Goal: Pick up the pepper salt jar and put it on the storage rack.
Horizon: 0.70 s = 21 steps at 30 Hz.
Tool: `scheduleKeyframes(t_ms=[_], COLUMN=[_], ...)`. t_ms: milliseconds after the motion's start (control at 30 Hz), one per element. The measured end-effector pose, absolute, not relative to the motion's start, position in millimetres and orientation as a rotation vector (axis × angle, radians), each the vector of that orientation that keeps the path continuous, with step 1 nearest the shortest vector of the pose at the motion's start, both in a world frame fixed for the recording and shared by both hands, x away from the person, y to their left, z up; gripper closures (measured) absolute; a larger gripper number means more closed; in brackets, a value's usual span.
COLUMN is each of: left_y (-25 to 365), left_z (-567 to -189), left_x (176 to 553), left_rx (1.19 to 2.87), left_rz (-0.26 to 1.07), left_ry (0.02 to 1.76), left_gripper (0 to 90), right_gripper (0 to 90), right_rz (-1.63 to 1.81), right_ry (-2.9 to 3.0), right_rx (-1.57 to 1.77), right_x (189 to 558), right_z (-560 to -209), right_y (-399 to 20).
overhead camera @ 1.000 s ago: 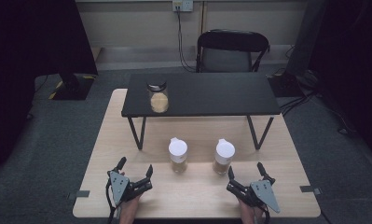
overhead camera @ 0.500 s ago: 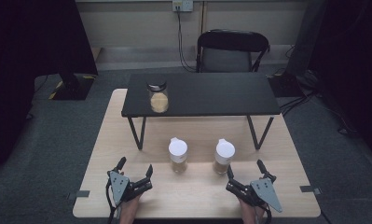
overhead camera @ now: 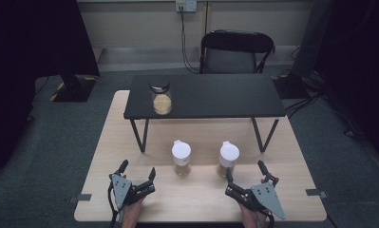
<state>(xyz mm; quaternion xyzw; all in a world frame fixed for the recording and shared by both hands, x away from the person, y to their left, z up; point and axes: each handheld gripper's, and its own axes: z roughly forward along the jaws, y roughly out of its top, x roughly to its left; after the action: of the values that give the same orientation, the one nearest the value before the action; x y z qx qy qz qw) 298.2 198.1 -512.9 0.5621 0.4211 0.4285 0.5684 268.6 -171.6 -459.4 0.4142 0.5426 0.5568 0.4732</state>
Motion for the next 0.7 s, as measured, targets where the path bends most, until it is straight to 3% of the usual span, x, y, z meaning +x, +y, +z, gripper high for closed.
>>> scheduleKeyframes(t_ms=[700], left_y=[198], left_z=[-513], left_x=[298], left_rx=[1.320], left_rz=[1.007], left_ry=[0.989], left_gripper=[0.2], right_gripper=[0.0], right_rz=[1.432], right_ry=[1.387], right_rx=[0.923], right_x=[267], right_z=[-426], right_y=[-123])
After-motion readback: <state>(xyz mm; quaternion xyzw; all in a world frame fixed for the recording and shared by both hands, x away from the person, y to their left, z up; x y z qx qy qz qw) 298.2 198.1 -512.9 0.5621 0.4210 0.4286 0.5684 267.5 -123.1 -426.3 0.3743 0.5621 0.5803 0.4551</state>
